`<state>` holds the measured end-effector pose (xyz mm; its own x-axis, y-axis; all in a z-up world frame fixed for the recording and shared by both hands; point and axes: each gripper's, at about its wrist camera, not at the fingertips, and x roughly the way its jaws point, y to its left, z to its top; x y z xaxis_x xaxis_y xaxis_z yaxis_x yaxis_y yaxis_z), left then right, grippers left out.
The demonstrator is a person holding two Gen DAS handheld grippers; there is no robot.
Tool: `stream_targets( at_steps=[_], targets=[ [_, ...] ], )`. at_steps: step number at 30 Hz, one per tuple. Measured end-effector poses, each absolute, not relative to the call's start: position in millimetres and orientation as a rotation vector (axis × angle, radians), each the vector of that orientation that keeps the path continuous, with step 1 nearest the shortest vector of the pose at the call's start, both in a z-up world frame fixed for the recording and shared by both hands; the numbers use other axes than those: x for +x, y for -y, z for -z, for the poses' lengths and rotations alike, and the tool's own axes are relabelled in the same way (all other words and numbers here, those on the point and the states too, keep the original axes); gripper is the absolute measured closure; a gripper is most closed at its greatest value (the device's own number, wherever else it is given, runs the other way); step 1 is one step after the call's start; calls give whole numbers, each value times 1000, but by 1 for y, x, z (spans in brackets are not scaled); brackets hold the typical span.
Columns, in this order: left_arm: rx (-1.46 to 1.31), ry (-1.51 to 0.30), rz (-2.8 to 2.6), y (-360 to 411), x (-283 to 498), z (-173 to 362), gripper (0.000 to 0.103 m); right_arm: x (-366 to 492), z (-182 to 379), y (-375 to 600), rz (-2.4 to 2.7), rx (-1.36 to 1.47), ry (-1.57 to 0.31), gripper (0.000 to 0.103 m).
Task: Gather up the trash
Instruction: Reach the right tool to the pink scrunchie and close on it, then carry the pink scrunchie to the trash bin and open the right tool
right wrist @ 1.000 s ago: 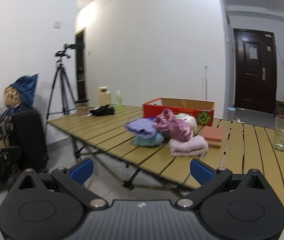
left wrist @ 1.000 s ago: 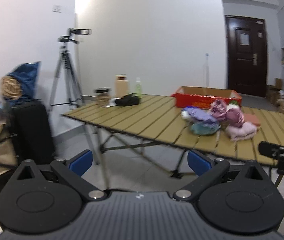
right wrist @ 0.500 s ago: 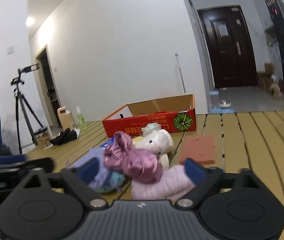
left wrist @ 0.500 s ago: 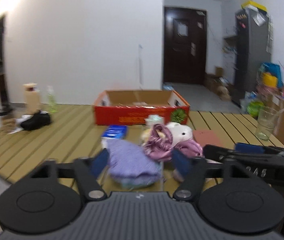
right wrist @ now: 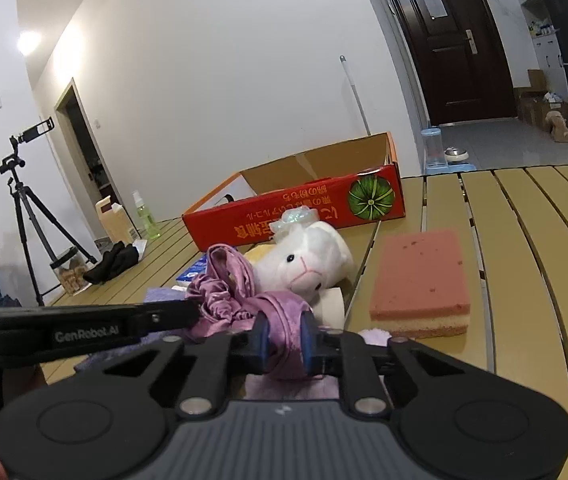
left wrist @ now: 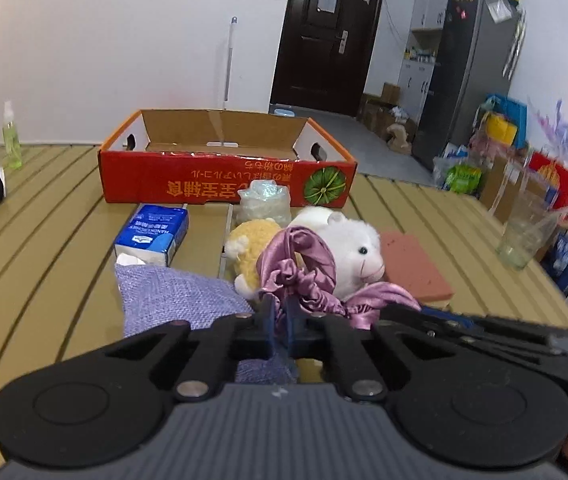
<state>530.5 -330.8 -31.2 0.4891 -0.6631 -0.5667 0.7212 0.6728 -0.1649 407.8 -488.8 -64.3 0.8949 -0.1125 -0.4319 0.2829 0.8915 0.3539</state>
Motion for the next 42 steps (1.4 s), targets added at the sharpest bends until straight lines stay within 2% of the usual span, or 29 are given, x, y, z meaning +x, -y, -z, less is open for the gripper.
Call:
stream_targets(
  at_steps=[6, 10, 15, 20, 26, 31, 38, 39, 40, 42],
  targets=[
    [74, -605, 832, 322, 522, 14, 102, 399, 54, 480, 207, 389, -382, 95],
    [43, -532, 833, 297, 500, -19, 102, 381, 34, 467, 177, 358, -307, 95],
    [-7, -451, 773, 234, 469, -59, 102, 367, -2, 435, 73, 350, -257, 96],
    [-76, -436, 620, 134, 443, -67, 102, 377, -29, 370, -113, 308, -277, 96],
    [-166, -572, 411, 19, 446, -22, 102, 423, -6, 262, -331, 247, -438, 96],
    [-275, -765, 285, -34, 463, 46, 102, 466, 52, 186, -396, 167, -636, 96],
    [-275, -1030, 170, -49, 500, 134, 101, 510, 150, 146, -399, 110, -923, 95],
    [-254, -1054, 135, -45, 504, 144, 96, 513, 162, 146, -396, 98, -953, 92],
    [-216, -1088, 110, -40, 507, 154, 96, 520, 173, 144, -394, 91, -984, 85],
    [-184, -1141, 128, -33, 512, 165, 96, 530, 195, 140, -380, 85, -1025, 83]
  ],
)
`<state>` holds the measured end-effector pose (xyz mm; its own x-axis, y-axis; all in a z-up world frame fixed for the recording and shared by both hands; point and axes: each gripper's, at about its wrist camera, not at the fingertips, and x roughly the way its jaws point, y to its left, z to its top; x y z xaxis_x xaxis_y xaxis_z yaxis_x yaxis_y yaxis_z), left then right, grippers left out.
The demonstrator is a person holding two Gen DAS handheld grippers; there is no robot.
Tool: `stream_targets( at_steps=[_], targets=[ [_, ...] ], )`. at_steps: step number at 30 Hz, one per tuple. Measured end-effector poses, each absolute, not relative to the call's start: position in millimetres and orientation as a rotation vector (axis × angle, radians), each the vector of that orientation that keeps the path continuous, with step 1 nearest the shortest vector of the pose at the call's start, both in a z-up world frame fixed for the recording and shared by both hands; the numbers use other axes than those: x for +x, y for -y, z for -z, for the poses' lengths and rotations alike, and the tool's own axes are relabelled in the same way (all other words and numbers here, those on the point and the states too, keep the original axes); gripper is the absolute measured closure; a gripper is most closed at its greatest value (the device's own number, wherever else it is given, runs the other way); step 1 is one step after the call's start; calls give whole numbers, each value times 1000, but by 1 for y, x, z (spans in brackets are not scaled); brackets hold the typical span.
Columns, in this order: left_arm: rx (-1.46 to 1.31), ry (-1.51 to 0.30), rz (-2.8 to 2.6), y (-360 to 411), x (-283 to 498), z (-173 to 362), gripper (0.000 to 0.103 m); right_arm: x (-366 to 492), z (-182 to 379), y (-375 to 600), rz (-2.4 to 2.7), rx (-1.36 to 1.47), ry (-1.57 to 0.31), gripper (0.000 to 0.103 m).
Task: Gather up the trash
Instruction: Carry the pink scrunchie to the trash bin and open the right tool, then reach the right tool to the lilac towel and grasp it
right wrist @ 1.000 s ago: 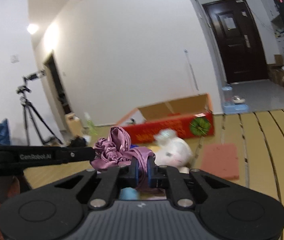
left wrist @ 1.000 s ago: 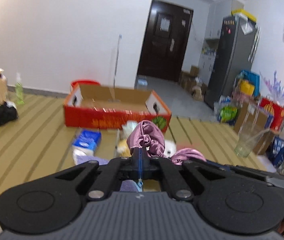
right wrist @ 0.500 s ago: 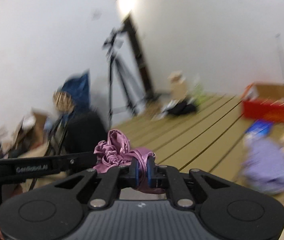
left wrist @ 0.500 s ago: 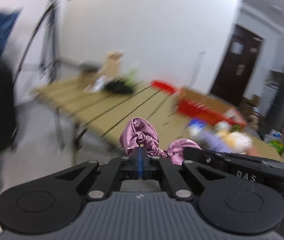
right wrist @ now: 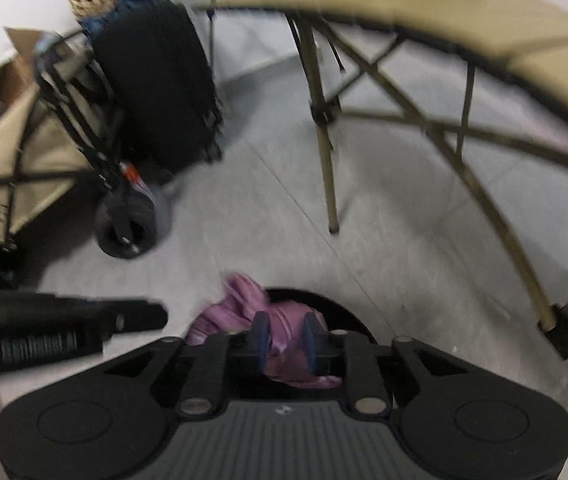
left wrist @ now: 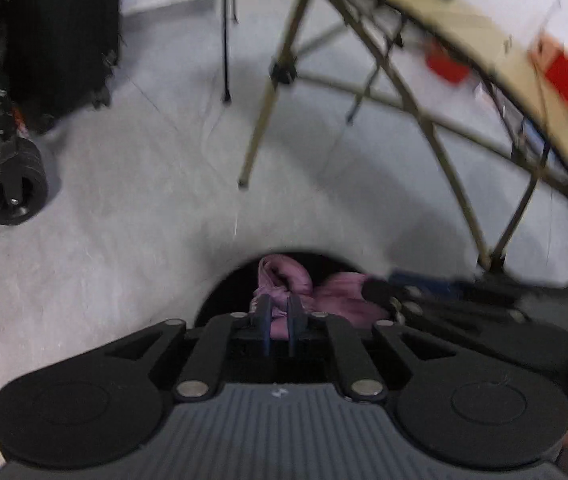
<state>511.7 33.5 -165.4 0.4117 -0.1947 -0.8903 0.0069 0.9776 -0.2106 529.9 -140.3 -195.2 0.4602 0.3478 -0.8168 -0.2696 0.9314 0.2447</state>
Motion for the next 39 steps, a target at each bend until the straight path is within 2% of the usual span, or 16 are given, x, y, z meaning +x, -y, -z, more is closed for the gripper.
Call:
stream_targets(
  at_steps=[2, 3, 7, 12, 15, 22, 27, 33, 39],
  targets=[
    [-208, -1146, 117, -34, 512, 164, 79, 536, 210, 138, -372, 74, -1061, 80],
    [-202, -1138, 106, -33, 511, 162, 65, 537, 216, 137, -371, 72, -1072, 78],
    [-168, -1110, 91, -31, 513, 159, 52, 546, 225, 137, -368, 72, -1100, 70],
    [-148, -1124, 54, -28, 520, 165, 44, 554, 227, 138, -360, 70, -1101, 63],
    [-147, -1121, 41, -30, 520, 165, 41, 554, 222, 137, -357, 67, -1090, 62],
    [-124, -1127, 10, -29, 496, 156, 29, 529, 184, 148, -355, 65, -1055, 55],
    [-108, -1081, -16, -20, 471, 130, 29, 507, 162, 155, -362, 51, -1045, 54],
    [-63, -860, 0, 8, 434, 54, 25, 467, 92, 180, -386, 84, -868, 54],
    [-14, -531, 132, 80, 387, -24, 13, 395, 3, 255, -279, 112, -557, 41]
  ],
)
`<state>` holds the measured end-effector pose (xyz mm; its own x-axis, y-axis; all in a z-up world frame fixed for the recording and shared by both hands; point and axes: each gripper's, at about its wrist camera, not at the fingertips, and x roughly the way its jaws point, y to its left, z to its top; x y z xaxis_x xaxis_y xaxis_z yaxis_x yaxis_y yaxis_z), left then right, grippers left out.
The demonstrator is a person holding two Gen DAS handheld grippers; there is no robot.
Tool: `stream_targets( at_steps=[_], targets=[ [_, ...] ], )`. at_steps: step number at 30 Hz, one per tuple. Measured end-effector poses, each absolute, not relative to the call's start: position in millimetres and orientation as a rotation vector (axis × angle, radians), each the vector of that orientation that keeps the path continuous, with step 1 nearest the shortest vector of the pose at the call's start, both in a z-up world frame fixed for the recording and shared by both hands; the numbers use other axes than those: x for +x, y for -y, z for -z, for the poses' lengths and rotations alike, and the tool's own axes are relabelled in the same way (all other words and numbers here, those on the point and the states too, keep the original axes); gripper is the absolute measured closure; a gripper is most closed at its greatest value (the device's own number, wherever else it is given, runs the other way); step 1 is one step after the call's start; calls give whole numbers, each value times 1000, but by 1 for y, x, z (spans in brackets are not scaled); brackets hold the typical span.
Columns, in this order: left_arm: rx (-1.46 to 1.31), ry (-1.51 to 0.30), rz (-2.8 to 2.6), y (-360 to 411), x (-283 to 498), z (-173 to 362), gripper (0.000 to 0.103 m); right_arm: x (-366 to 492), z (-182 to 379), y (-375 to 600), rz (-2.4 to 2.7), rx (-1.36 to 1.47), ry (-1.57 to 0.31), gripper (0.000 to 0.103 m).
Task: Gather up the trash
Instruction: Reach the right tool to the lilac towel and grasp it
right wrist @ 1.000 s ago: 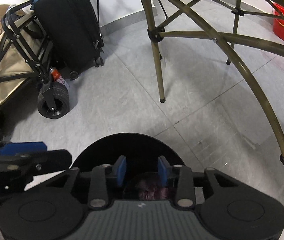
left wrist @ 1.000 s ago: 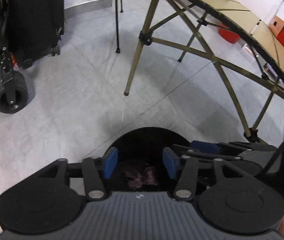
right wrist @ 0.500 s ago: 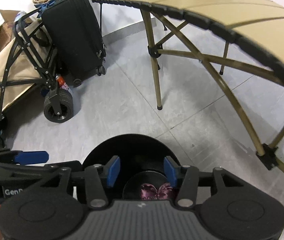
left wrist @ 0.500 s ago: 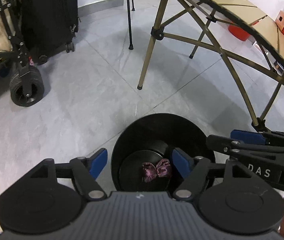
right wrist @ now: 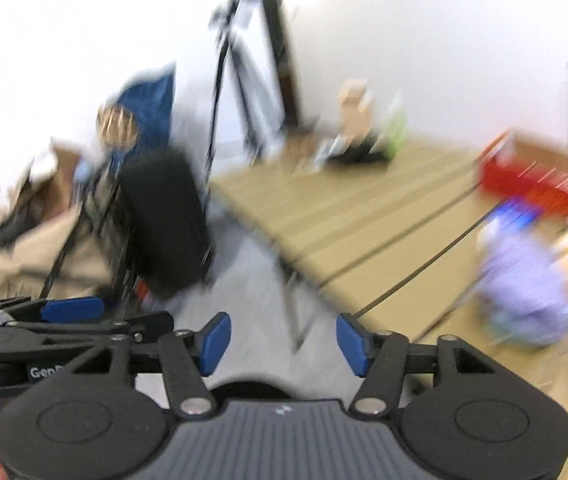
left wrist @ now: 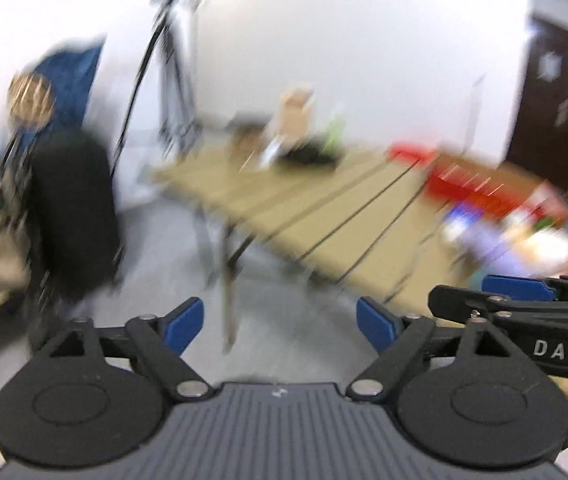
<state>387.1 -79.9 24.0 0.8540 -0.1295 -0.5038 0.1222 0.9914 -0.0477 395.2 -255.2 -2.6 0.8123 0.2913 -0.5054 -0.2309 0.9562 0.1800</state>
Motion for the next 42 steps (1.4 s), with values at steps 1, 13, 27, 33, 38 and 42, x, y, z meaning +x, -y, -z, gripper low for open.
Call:
stream_targets(
  at_steps=[1, 13, 27, 33, 38, 42],
  targets=[
    [-16, -486, 157, 95, 381, -32, 9, 384, -9, 272, -248, 112, -509, 36],
    [-28, -371, 488, 277, 376, -36, 1, 286, -41, 471, 147, 116, -222, 0],
    [-83, -778, 570, 343, 452, 57, 43, 379, 47, 548, 99, 266, -539, 62],
    [-136, -838, 636, 349, 468, 70, 68, 397, 84, 545, 55, 313, -615, 63],
    [-168, -839, 678, 351, 470, 71, 85, 395, 92, 553, 21, 404, -614, 80],
    [-146, -803, 697, 351, 461, 61, 88, 392, 83, 545, 35, 360, -614, 84]
  ],
)
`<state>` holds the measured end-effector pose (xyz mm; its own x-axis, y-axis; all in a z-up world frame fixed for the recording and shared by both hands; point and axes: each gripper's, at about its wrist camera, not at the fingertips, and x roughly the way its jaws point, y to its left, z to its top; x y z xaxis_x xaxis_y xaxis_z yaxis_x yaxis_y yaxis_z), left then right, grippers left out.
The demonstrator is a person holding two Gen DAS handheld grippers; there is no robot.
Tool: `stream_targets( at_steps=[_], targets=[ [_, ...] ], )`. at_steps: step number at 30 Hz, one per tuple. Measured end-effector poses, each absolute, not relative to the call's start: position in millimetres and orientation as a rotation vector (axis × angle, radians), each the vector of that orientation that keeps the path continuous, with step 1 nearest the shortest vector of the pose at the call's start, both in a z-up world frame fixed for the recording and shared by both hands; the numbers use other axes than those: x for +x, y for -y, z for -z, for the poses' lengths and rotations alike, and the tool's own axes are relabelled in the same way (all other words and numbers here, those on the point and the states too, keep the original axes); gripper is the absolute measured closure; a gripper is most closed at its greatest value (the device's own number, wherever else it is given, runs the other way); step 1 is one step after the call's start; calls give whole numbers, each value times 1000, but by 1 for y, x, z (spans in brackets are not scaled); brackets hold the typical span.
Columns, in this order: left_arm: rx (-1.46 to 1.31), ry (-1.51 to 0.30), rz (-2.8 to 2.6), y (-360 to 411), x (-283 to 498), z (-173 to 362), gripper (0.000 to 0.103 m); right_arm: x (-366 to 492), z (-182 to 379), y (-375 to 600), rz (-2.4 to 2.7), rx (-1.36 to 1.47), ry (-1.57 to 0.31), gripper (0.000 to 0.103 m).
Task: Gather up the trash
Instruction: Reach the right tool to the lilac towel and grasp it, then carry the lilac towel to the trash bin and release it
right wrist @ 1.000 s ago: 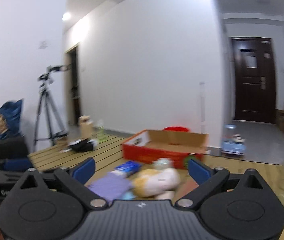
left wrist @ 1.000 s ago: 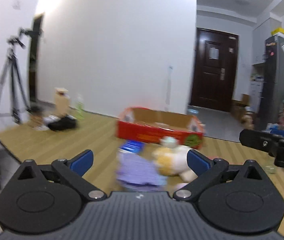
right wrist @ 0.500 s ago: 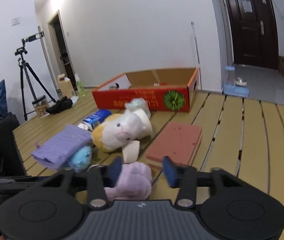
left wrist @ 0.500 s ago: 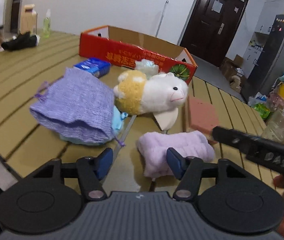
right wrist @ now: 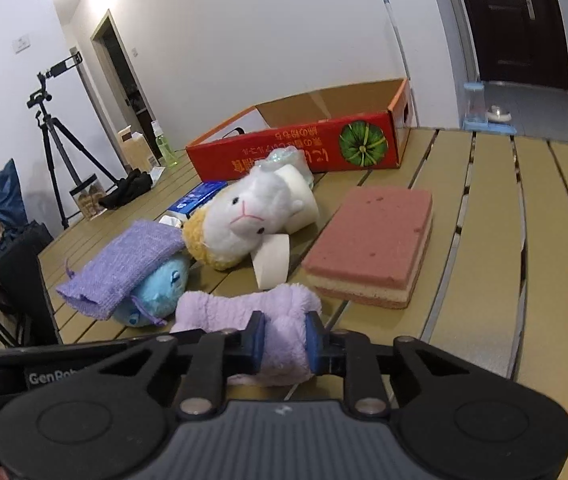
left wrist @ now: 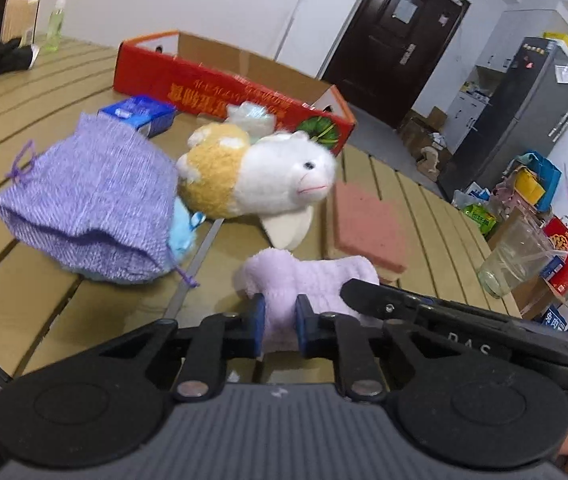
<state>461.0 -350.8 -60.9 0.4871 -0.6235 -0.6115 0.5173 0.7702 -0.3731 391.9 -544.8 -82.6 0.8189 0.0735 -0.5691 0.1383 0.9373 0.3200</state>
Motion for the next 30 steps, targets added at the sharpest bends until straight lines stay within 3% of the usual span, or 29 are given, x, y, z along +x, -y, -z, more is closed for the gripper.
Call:
stream_targets(
  at_steps=[9, 18, 25, 30],
  targets=[
    [-180, -682, 714, 305, 430, -3, 88, 363, 16, 512, 9, 303, -521, 84],
    [-166, -549, 540, 171, 404, -65, 88, 377, -53, 397, -202, 236, -445, 84],
    [-210, -598, 330, 53, 403, -54, 87, 419, -51, 277, -413, 231, -522, 84],
    [-250, -719, 231, -4, 420, -8, 87, 449, -18, 203, -481, 198, -633, 83]
  ],
)
